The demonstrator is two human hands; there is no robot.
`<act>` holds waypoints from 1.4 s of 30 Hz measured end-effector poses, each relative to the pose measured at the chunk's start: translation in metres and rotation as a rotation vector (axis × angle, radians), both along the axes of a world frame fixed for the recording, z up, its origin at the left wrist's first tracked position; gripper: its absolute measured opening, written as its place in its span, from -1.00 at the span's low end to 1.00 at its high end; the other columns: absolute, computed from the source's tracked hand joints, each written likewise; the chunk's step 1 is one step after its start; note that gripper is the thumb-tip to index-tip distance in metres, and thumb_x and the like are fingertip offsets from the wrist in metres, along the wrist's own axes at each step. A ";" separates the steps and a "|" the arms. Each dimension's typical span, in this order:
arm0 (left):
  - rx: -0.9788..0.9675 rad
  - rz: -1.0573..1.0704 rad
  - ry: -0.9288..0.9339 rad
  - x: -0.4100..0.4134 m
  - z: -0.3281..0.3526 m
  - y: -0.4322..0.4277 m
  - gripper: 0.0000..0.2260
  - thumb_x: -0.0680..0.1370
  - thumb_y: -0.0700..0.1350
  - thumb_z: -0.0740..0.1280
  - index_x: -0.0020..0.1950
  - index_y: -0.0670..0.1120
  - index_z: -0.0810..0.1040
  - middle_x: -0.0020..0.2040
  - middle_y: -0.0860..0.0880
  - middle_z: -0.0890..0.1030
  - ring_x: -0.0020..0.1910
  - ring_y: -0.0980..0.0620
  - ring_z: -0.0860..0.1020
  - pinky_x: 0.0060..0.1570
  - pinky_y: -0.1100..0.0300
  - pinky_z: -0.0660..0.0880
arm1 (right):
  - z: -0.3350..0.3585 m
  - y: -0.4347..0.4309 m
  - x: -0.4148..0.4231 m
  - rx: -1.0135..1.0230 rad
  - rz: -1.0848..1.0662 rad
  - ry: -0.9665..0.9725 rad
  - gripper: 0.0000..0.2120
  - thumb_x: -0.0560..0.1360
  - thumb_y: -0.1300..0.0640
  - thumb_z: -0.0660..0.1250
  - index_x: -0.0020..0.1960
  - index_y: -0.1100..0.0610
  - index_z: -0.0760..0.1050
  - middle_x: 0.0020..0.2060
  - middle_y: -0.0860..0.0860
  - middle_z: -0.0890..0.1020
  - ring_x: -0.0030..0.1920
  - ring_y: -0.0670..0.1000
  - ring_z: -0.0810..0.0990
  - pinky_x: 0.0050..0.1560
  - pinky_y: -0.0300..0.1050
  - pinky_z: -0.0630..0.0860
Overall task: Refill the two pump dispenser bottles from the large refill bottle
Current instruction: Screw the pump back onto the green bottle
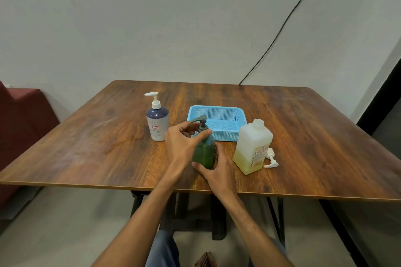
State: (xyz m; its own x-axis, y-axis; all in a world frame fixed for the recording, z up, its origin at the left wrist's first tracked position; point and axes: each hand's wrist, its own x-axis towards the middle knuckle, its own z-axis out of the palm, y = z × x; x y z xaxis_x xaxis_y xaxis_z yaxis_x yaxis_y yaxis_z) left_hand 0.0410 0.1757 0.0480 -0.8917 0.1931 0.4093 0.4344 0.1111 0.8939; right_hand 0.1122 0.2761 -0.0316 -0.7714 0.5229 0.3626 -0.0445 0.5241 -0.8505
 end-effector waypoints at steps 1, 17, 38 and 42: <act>-0.011 0.009 0.009 0.000 -0.001 0.000 -0.65 0.37 0.03 0.62 0.08 -0.08 0.73 -0.11 0.16 0.70 -0.15 0.18 0.67 -0.12 0.08 0.67 | 0.000 0.000 0.000 -0.002 0.002 0.002 -0.26 0.32 -0.13 0.59 0.40 -0.12 0.33 0.24 -0.15 0.56 0.23 -0.15 0.52 0.18 -0.14 0.56; -0.152 -0.133 0.075 -0.013 -0.013 -0.004 -0.69 0.55 -0.06 0.47 0.29 -0.02 0.65 -0.04 0.02 0.63 -0.10 0.04 0.52 -0.15 0.19 0.42 | 0.001 0.001 0.000 -0.018 0.035 0.025 -0.25 0.33 -0.06 0.60 0.41 -0.12 0.31 0.24 -0.18 0.53 0.25 -0.18 0.50 0.18 -0.26 0.51; -0.062 0.010 0.159 -0.007 -0.018 0.006 -0.60 0.40 0.04 0.60 0.17 -0.09 0.69 0.00 -0.01 0.69 -0.10 0.11 0.62 -0.17 0.42 0.51 | -0.001 0.003 -0.002 -0.037 0.024 0.018 -0.23 0.31 -0.06 0.61 0.40 -0.13 0.32 0.25 -0.15 0.57 0.26 -0.15 0.53 0.20 -0.10 0.58; -0.138 -0.060 0.171 -0.013 -0.015 0.003 -0.62 0.45 0.00 0.57 0.22 -0.07 0.68 -0.01 0.02 0.68 -0.14 0.13 0.56 -0.19 0.41 0.45 | 0.000 0.003 -0.001 -0.049 0.028 0.027 -0.25 0.31 -0.07 0.62 0.39 -0.13 0.34 0.22 -0.16 0.58 0.24 -0.16 0.54 0.19 -0.10 0.59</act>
